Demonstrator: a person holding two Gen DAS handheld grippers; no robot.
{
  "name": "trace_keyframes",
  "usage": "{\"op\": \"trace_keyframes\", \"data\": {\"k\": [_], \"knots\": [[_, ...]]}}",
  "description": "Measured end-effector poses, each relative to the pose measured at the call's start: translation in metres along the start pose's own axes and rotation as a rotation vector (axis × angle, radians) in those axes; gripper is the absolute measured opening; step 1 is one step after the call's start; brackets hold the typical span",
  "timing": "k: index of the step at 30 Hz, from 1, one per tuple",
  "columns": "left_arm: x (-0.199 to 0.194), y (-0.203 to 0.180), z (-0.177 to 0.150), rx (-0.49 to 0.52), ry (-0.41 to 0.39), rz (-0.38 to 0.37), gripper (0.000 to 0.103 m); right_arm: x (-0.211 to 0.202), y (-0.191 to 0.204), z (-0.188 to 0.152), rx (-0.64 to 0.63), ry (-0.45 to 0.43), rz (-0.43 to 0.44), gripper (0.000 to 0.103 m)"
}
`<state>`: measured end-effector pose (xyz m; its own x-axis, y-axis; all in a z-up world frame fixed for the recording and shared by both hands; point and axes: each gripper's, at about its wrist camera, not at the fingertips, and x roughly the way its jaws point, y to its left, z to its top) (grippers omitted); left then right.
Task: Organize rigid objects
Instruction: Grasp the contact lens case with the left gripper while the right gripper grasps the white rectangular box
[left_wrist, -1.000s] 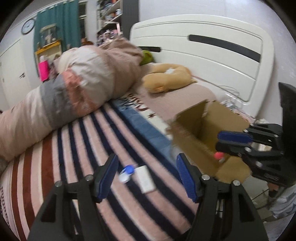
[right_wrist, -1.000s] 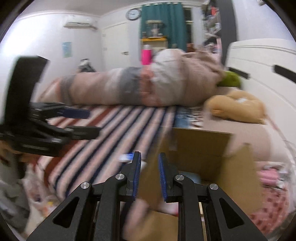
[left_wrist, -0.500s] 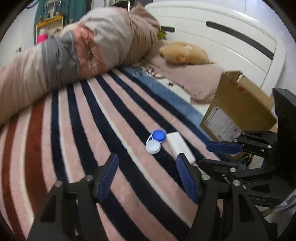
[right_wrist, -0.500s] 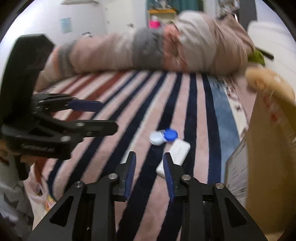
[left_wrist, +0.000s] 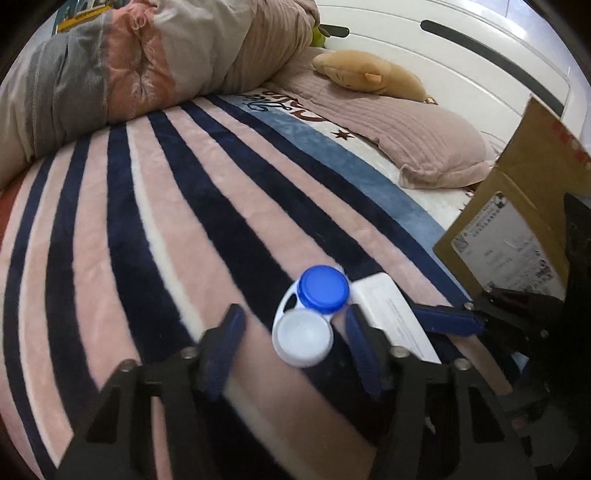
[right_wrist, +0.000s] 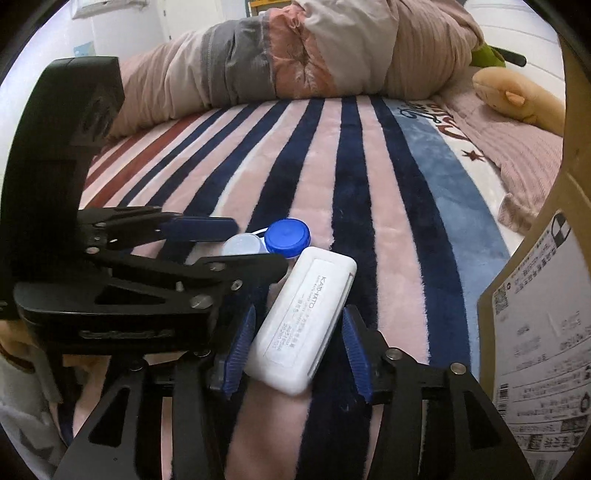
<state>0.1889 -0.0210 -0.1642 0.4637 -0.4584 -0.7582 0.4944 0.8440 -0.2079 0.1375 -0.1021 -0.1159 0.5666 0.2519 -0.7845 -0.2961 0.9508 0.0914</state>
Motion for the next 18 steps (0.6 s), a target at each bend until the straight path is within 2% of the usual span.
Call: {"op": "trace_keyframes", "data": {"k": [1, 3, 4, 6, 11, 15, 18], "knots": [[0.0, -0.002, 0.0, 0.008, -0.001, 0.014, 0.036, 0.001, 0.0, 0.0, -0.004, -0.005, 0.001, 0.044], [-0.001, 0.0, 0.0, 0.016, -0.003, 0.019, 0.028, 0.002, 0.001, -0.004, -0.016, -0.013, -0.002, 0.044], [-0.002, 0.0, -0.001, 0.018, -0.004, 0.019, 0.028, 0.001, 0.001, -0.004, -0.023, -0.015, -0.004, 0.042], [-0.007, 0.001, -0.005, 0.014, 0.0, 0.03, 0.028, -0.002, 0.003, -0.006, -0.039, -0.019, 0.007, 0.033], [-0.037, -0.001, -0.028, 0.025, 0.029, 0.073, 0.028, -0.016, 0.004, -0.014, -0.078, 0.001, 0.066, 0.032], [-0.055, 0.004, -0.054, -0.014, 0.061, 0.089, 0.028, -0.025, 0.006, -0.027, -0.138, 0.032, 0.043, 0.032], [-0.059, 0.004, -0.062, -0.027, 0.044, 0.101, 0.029, -0.024, 0.006, -0.031, -0.137, 0.025, 0.024, 0.032]]}}
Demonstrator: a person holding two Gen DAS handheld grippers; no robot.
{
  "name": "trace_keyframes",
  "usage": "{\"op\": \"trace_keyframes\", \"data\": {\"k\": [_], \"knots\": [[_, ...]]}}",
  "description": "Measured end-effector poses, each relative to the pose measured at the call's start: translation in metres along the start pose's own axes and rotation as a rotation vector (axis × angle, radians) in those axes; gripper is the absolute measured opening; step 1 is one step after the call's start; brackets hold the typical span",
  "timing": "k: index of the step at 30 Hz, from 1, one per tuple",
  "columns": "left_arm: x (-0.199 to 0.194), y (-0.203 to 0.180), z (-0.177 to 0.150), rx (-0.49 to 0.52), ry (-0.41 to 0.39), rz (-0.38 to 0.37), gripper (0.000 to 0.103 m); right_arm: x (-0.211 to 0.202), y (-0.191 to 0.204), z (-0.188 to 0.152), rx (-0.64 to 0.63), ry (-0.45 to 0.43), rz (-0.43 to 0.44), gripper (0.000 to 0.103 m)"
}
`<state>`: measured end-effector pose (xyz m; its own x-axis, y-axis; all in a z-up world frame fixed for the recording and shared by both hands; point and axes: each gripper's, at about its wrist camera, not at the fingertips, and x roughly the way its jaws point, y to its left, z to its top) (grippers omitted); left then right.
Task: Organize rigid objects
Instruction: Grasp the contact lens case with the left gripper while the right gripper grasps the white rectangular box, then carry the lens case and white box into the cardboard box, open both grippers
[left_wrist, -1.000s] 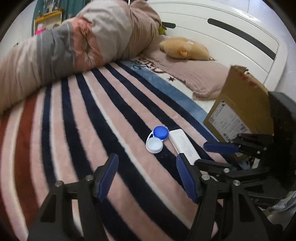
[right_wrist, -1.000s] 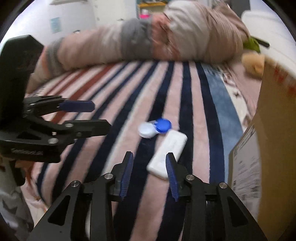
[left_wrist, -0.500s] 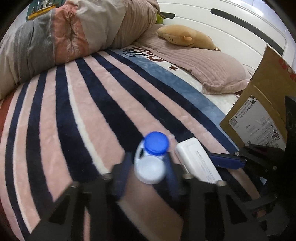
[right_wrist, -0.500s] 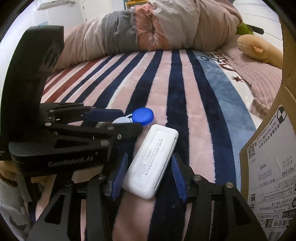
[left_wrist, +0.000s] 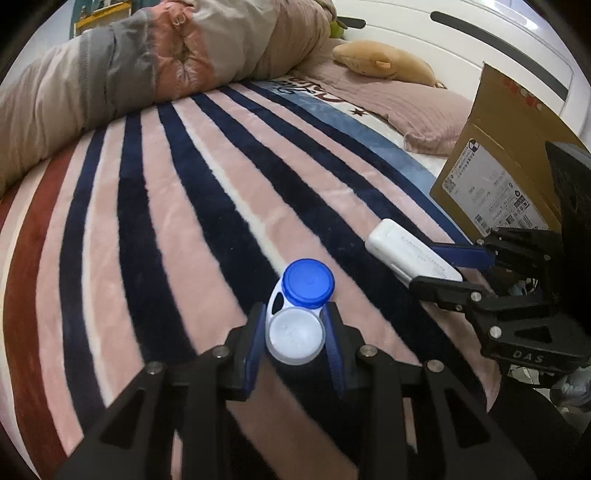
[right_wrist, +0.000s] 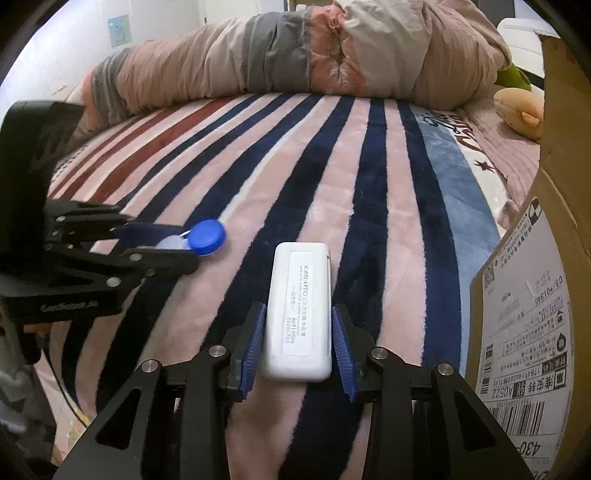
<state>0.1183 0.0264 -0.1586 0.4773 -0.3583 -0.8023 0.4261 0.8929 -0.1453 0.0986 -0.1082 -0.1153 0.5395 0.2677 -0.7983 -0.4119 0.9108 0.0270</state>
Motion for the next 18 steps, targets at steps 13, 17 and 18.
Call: {"op": "trace_keyframes", "data": {"k": [13, 17, 18], "knots": [[-0.006, -0.004, 0.005, -0.064, -0.059, 0.032, 0.03, 0.001, 0.008, 0.005, -0.019, -0.03, 0.0, 0.031], [-0.048, -0.015, 0.007, -0.055, -0.107, 0.069, 0.03, -0.036, 0.018, 0.005, -0.035, -0.1, 0.043, 0.031], [-0.06, -0.02, 0.008, -0.047, -0.123, 0.081, 0.03, -0.051, 0.021, 0.006, -0.042, -0.127, 0.053, 0.031]]}}
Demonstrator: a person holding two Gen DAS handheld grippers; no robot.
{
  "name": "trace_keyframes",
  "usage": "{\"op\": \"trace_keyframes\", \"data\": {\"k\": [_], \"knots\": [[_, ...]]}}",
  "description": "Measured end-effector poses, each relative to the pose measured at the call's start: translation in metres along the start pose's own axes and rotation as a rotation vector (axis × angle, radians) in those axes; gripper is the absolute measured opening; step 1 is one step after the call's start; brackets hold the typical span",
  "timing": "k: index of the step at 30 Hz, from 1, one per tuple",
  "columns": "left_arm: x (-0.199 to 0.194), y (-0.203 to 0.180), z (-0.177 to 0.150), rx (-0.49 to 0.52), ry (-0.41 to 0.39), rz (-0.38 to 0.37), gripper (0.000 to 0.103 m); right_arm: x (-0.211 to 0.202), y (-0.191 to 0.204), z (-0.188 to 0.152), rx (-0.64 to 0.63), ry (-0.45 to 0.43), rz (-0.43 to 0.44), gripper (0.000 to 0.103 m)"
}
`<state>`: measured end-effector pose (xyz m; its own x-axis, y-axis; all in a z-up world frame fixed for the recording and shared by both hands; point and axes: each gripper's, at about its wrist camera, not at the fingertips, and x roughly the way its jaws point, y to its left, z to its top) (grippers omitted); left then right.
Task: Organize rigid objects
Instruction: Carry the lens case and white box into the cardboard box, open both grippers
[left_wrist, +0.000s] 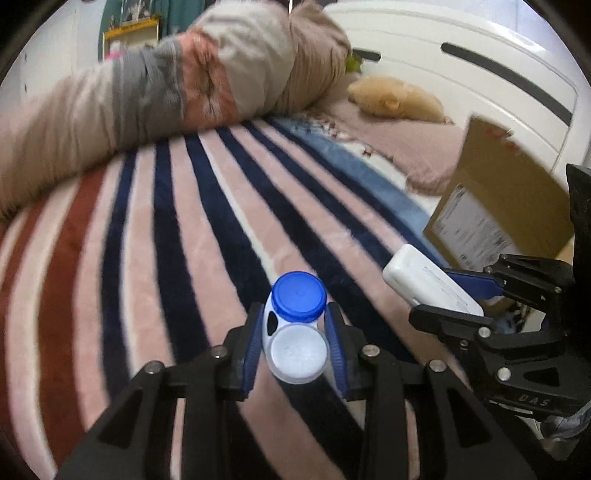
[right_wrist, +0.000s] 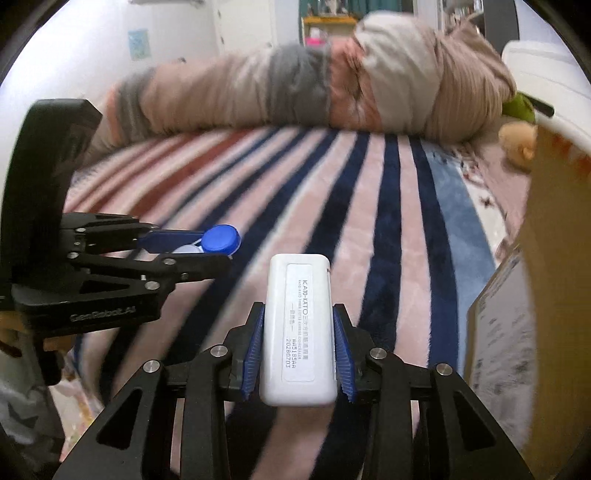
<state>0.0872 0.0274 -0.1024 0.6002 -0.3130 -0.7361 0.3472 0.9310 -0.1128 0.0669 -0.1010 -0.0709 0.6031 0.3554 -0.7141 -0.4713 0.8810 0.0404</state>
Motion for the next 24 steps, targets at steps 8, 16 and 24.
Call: {"op": "trace_keyframes", "data": {"k": [8, 16, 24], "knots": [[-0.093, -0.069, 0.035, 0.107, -0.141, 0.01, 0.03, -0.117, -0.005, 0.006, -0.014, -0.221, 0.03, 0.031], [-0.104, -0.163, 0.079, 0.234, -0.175, -0.083, 0.03, -0.184, -0.084, -0.013, 0.085, -0.294, -0.171, 0.031], [-0.062, -0.224, 0.106, 0.315, -0.101, -0.117, 0.03, -0.171, -0.16, -0.038, 0.16, -0.166, -0.295, 0.031]]}}
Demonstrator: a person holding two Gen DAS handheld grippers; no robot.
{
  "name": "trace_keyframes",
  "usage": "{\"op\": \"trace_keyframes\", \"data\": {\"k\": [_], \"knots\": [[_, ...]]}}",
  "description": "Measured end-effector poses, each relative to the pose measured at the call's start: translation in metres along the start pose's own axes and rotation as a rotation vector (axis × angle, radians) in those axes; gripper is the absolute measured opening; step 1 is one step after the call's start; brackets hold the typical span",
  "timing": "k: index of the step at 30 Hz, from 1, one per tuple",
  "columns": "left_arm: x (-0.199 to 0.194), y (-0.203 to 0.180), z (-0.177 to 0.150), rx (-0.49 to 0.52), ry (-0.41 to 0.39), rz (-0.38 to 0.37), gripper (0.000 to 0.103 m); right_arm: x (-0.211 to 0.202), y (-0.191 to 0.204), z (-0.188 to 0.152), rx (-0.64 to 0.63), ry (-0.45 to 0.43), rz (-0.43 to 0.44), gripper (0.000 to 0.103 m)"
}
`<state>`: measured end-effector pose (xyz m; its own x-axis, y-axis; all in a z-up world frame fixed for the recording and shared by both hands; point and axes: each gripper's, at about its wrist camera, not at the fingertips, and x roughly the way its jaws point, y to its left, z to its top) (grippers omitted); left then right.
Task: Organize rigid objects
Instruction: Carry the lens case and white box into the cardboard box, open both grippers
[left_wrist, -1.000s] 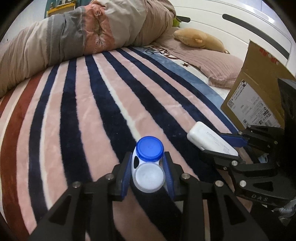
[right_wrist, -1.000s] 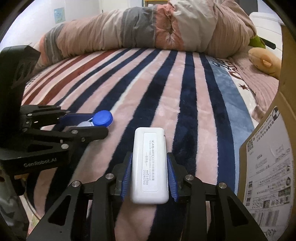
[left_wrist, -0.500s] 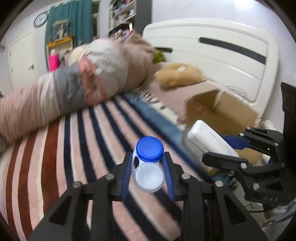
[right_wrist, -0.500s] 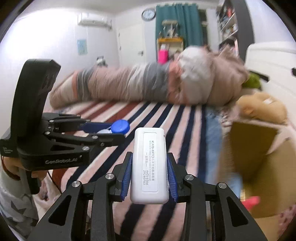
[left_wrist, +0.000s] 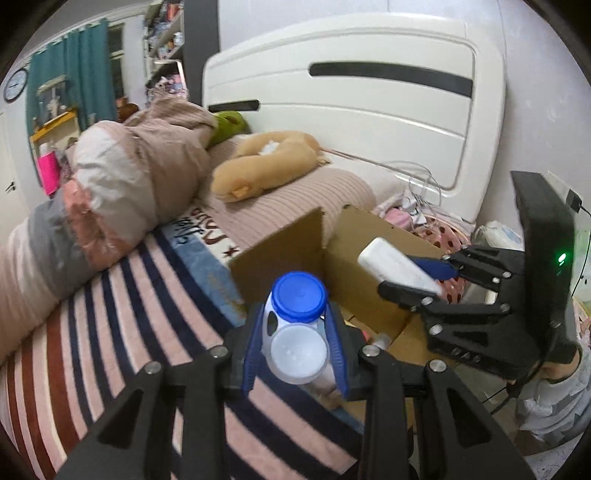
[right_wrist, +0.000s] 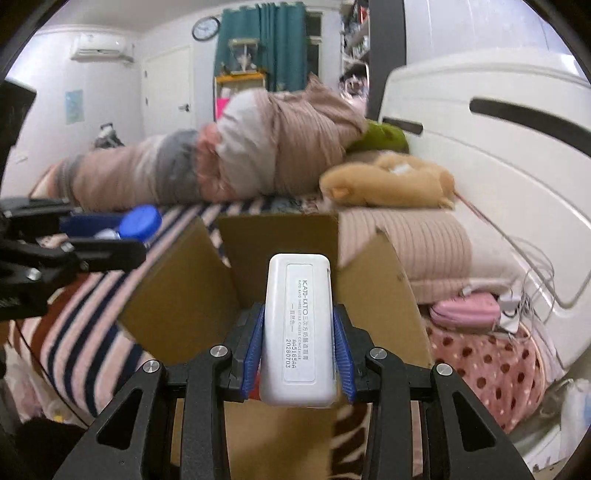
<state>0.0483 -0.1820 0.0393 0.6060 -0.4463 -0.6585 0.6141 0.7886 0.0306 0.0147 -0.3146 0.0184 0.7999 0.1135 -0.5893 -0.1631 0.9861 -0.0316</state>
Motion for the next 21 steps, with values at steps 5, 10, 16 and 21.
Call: {"op": "trace_keyframes", "data": {"k": [5, 10, 16, 21], "knots": [[0.032, -0.01, 0.006, 0.021, 0.062, -0.024, 0.03, 0.027, -0.007, -0.009, -0.018, 0.073, 0.02, 0.031], [0.052, -0.011, 0.005, 0.023, 0.102, -0.03, 0.03, 0.034, -0.008, -0.018, -0.027, 0.087, 0.035, 0.031], [0.062, -0.011, 0.002, 0.033, 0.121, -0.016, 0.03, 0.032, -0.006, -0.02, -0.021, 0.082, 0.048, 0.031], [0.061, -0.009, 0.001, 0.037, 0.128, -0.022, 0.03, 0.032, -0.007, -0.02, -0.017, 0.086, 0.053, 0.032]]}}
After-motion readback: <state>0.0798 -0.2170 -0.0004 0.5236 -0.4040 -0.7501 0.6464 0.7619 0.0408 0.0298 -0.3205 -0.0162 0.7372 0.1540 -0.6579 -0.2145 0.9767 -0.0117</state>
